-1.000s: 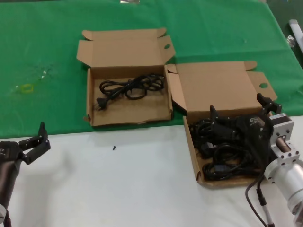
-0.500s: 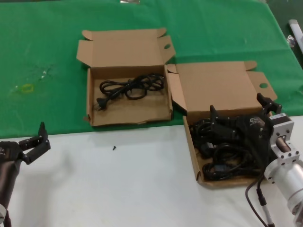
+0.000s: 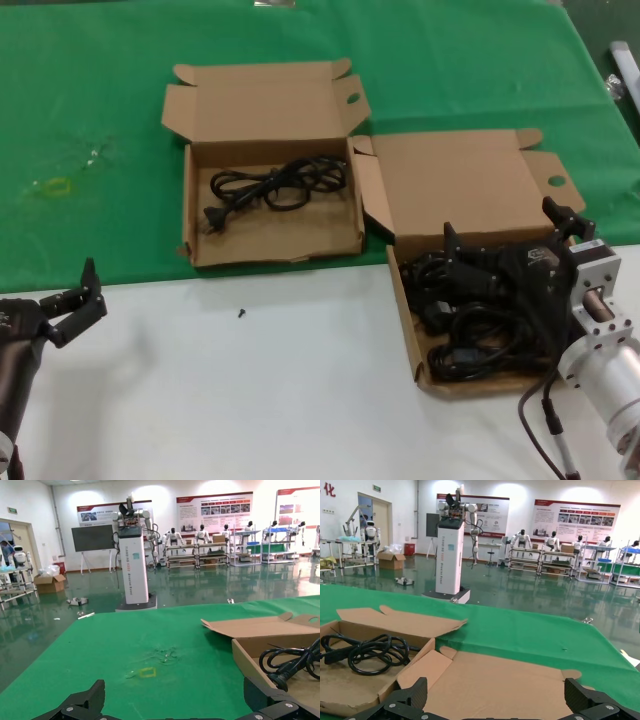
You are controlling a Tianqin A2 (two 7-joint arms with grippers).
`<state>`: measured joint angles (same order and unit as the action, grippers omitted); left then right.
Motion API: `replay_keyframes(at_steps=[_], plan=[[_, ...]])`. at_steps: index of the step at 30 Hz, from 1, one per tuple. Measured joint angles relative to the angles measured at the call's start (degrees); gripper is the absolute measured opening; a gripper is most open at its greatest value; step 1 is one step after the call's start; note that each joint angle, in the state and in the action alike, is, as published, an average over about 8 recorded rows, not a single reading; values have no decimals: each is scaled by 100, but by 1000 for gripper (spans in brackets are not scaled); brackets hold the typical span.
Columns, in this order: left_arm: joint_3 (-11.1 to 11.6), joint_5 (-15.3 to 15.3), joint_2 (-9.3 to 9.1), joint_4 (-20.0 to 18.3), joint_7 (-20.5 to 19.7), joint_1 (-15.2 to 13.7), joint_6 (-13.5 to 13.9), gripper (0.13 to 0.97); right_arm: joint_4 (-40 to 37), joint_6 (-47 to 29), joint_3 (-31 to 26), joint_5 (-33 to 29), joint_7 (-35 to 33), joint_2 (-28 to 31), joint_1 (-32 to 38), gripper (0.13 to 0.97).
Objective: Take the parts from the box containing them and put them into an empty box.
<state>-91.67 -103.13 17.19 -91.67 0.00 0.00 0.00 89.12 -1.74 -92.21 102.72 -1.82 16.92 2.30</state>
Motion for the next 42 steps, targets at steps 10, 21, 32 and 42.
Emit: replay_keyframes(at_steps=[10,21,32,42], plan=[[0,0,0,0,0,0,0,966,0,0,0,0,0,0,0,966],[0,0,0,0,0,0,0,966,0,0,0,0,0,0,0,966],[0,0,0,0,0,0,0,966,0,0,0,0,0,0,0,966],[0,0,0,0,0,0,0,966,0,0,0,0,0,0,0,966]])
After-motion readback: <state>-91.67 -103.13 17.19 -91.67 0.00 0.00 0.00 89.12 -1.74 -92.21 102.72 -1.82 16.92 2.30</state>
